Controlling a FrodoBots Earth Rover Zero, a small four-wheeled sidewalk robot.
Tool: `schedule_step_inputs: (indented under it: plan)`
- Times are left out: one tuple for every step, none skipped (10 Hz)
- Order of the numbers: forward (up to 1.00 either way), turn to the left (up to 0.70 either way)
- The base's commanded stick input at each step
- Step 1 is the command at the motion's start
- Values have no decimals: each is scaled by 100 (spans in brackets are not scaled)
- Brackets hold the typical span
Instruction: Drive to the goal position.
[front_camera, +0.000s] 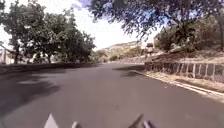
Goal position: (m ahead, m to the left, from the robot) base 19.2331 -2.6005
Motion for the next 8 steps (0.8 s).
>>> schedule_step_inputs:
  plan:
    - [70,0]
    - [70,0]
    - [70,0]
    - [70,0]
    - [70,0]
    - [70,0]
    - [70,0]
    - [70,0]
